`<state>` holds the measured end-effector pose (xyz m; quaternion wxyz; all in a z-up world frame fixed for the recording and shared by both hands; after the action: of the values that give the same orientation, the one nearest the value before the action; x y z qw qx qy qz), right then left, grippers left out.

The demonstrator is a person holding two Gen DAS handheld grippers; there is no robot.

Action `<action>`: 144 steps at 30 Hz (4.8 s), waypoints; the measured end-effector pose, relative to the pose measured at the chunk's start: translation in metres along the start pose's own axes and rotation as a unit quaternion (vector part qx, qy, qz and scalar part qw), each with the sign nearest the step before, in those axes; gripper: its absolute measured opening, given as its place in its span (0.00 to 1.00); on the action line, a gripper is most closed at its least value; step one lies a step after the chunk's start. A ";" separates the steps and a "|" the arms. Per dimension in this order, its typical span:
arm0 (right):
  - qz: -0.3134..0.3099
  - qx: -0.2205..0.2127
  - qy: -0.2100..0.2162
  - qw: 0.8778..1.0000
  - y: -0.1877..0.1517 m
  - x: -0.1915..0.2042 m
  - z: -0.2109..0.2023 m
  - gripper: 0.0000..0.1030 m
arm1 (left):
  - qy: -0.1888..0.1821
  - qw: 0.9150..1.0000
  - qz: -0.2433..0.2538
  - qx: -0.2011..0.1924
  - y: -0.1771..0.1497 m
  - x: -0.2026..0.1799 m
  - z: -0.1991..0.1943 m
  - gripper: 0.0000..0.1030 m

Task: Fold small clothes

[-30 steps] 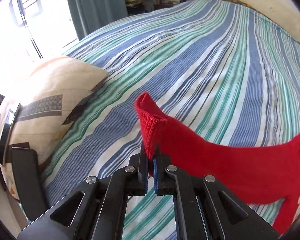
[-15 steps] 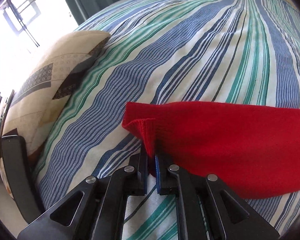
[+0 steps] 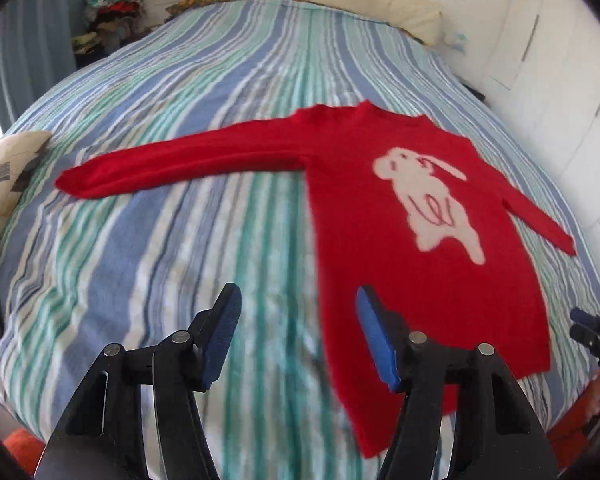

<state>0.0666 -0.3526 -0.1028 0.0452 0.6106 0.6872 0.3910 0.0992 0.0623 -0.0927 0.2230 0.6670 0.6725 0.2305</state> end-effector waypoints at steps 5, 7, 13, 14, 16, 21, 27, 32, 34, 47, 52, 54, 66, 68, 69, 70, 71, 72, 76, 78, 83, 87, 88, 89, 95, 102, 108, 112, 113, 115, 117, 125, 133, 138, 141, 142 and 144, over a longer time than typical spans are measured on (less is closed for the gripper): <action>-0.067 0.074 0.049 0.994 -0.020 0.059 0.055 0.67 | -0.001 0.992 0.096 0.081 -0.068 -0.058 0.030 0.17; -0.042 0.155 0.011 0.987 -0.049 0.043 0.084 0.66 | 0.005 0.995 0.080 0.056 -0.076 -0.043 0.010 0.17; 0.004 0.049 0.027 0.998 -0.058 0.034 0.016 0.68 | 0.010 0.998 -0.057 0.036 -0.063 0.019 -0.007 0.88; 0.035 0.035 0.034 0.998 -0.056 0.025 0.011 0.68 | -0.004 0.995 -0.069 0.071 -0.062 0.021 0.011 0.85; 0.100 0.026 0.049 0.993 -0.053 0.000 0.018 0.68 | -0.040 0.986 -0.094 0.128 -0.063 0.017 0.038 0.56; 0.185 0.068 0.110 0.974 -0.048 -0.022 0.054 0.05 | -0.068 0.986 -0.064 0.135 -0.059 -0.013 0.048 0.02; 0.179 0.048 0.079 0.980 -0.043 -0.008 0.027 0.04 | -0.023 0.993 -0.045 0.102 -0.058 0.012 0.008 0.00; 0.193 0.068 0.069 0.976 -0.059 -0.010 0.012 0.04 | 0.024 0.993 -0.003 0.119 -0.074 0.006 0.021 0.01; 0.198 0.095 0.054 0.974 -0.072 -0.021 0.032 0.03 | 0.045 0.992 0.010 0.117 -0.079 0.001 0.027 0.01; 0.119 0.075 -0.008 0.990 -0.061 0.000 0.014 0.33 | 0.093 0.993 -0.012 0.076 -0.076 0.024 -0.029 0.62; 0.047 0.016 -0.028 0.998 -0.034 0.026 -0.022 0.33 | 0.063 0.998 -0.028 0.006 -0.049 0.015 -0.047 0.62; 0.025 0.015 0.010 1.000 -0.028 0.038 -0.013 0.33 | 0.049 0.999 0.008 -0.004 -0.043 -0.008 -0.035 0.64; 0.159 -0.023 0.065 0.985 0.002 -0.058 -0.040 0.68 | 0.061 0.998 0.000 -0.028 0.000 -0.010 -0.035 0.82; 0.189 -0.085 0.035 0.978 0.036 -0.105 -0.068 0.68 | 0.064 0.996 -0.028 -0.053 0.026 -0.005 -0.040 0.85; 0.210 -0.117 0.018 0.971 0.052 -0.131 -0.080 0.68 | 0.068 0.995 -0.042 -0.062 0.036 -0.002 -0.039 0.87; 0.239 -0.147 0.010 0.960 0.065 -0.157 -0.089 0.68 | 0.075 0.993 -0.055 -0.066 0.042 0.001 -0.037 0.88; 0.281 -0.171 0.016 0.944 0.075 -0.185 -0.092 0.68 | 0.082 0.992 -0.066 -0.065 0.046 0.004 -0.032 0.88; 0.328 -0.191 0.029 0.925 0.078 -0.213 -0.092 0.68 | 0.088 0.991 -0.075 -0.059 0.046 0.007 -0.026 0.88; 0.482 -0.223 0.028 0.847 0.055 -0.300 -0.066 0.67 | 0.120 0.989 -0.086 -0.025 0.021 0.021 0.002 0.88; 0.510 -0.247 0.019 0.824 0.049 -0.325 -0.057 0.62 | 0.144 0.986 -0.082 -0.009 0.003 0.031 0.015 0.88; 0.479 -0.227 0.024 0.848 0.085 -0.348 -0.038 0.05 | 0.199 0.976 -0.086 0.036 -0.029 0.063 0.041 0.84; 0.422 -0.206 -0.124 0.874 0.098 -0.345 -0.066 0.03 | 0.174 0.975 -0.134 0.031 -0.028 0.080 0.037 0.84; 0.425 -0.206 -0.139 0.870 0.096 -0.346 -0.071 0.03 | 0.172 0.975 -0.134 0.031 -0.027 0.080 0.037 0.84; 0.427 -0.202 -0.144 0.869 0.095 -0.348 -0.074 0.03 | 0.171 0.976 -0.130 0.032 -0.027 0.079 0.037 0.84; 0.338 -0.198 -0.162 0.906 0.144 -0.293 -0.079 0.03 | 0.161 0.979 -0.126 0.016 -0.027 0.078 0.028 0.84; 0.125 -0.184 -0.006 0.975 0.274 -0.093 -0.038 0.03 | 0.137 0.980 -0.144 0.010 -0.022 0.086 0.027 0.84; -0.010 -0.100 0.090 0.991 0.330 0.072 0.083 0.03 | 0.138 0.977 -0.160 0.006 -0.024 0.100 0.023 0.84; -0.026 -0.021 0.127 0.991 0.308 0.116 0.177 0.14 | 0.132 0.974 -0.182 0.015 -0.026 0.110 0.025 0.84; -0.020 0.013 0.141 0.990 0.295 0.116 0.197 0.24 | 0.131 0.974 -0.186 0.016 -0.026 0.112 0.025 0.84; 0.001 0.075 0.170 0.983 0.277 0.117 0.227 0.52 | 0.128 0.973 -0.192 0.016 -0.025 0.114 0.025 0.84; 0.010 0.076 0.196 0.977 0.270 0.108 0.224 0.52 | 0.122 0.973 -0.196 0.017 -0.024 0.115 0.026 0.84; -0.054 0.064 0.011 0.996 0.280 0.017 0.122 0.52 | 0.117 0.973 -0.197 0.017 -0.021 0.113 0.030 0.84; -0.186 0.173 -0.155 0.955 0.156 -0.033 0.147 0.55 | 0.146 0.973 -0.178 0.026 -0.028 0.106 0.038 0.84; -0.080 0.076 -0.211 0.971 0.173 -0.092 0.137 0.51 | 0.168 0.973 -0.157 0.017 -0.029 0.102 0.037 0.84; -0.041 0.064 -0.201 0.977 0.161 -0.111 0.136 0.51 | 0.161 0.974 -0.156 0.020 -0.029 0.102 0.039 0.84; -0.048 0.061 -0.203 0.976 0.159 -0.107 0.135 0.51 | 0.160 0.975 -0.155 0.023 -0.028 0.101 0.040 0.84; -0.070 0.065 -0.197 0.976 0.158 -0.101 0.131 0.52 | 0.157 0.975 -0.154 0.025 -0.027 0.101 0.041 0.84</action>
<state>0.2896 -0.3856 -0.1416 0.1673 0.6278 0.7296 0.2134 0.1016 0.1639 -0.1411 0.1307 0.5169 0.7991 0.2780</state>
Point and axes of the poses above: each gripper's, at about its wrist camera, not at the fingertips, and z roughly the way its jaws point, x to its left, y to its top, the point moved 2 cm from there along z, roughly the way its jaws point, and after that the axes turned 12 degrees about y, right-handed, at the moved point
